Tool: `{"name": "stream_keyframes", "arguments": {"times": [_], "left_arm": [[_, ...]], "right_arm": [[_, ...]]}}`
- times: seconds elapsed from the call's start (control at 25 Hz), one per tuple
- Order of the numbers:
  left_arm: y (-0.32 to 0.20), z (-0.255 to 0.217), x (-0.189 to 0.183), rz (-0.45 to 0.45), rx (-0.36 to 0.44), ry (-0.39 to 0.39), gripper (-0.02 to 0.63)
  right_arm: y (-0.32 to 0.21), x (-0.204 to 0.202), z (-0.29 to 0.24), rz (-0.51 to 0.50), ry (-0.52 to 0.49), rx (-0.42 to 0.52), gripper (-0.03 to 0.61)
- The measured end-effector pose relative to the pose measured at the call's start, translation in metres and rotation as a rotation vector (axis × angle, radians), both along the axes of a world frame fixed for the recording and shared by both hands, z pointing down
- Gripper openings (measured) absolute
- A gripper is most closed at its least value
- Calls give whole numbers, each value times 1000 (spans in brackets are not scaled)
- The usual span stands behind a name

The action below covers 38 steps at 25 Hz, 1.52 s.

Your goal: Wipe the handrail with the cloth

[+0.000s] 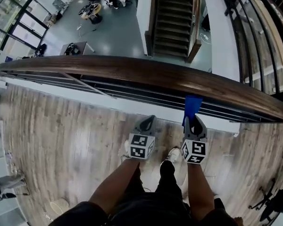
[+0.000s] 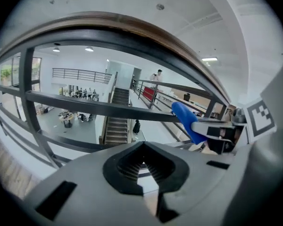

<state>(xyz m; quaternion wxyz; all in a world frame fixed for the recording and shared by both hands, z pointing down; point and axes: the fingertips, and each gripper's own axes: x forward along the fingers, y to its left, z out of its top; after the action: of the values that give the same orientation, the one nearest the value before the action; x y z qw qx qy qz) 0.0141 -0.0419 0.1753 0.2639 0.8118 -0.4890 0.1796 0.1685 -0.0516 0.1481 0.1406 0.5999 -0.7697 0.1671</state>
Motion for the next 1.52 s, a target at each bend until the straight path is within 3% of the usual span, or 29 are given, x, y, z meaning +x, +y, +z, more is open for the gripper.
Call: {"name": "stream_keyframes", "arguments": {"times": [0.4,0.6,0.88,1.2,1.52], "left_arm": [[-1,46,-225,-233,-25,-34,3],[-3,73,-312,-311,-47,-32,3],[-28,97,-411,-339,-35,-62,3],[-43,108,-484,-362,-15,-97,3],[-32,116,-492,-374,-21,-99,3]], "right_arm": [[-25,-243,78,-236,-20,-95,106],[-57,-352,115,-322,-8,-145,107],[-126,-482,157,-338,23,-175,107],[-171,-558,182,-311,71,-190,107],[-178,-566,193,-278,90,-208,107]]}}
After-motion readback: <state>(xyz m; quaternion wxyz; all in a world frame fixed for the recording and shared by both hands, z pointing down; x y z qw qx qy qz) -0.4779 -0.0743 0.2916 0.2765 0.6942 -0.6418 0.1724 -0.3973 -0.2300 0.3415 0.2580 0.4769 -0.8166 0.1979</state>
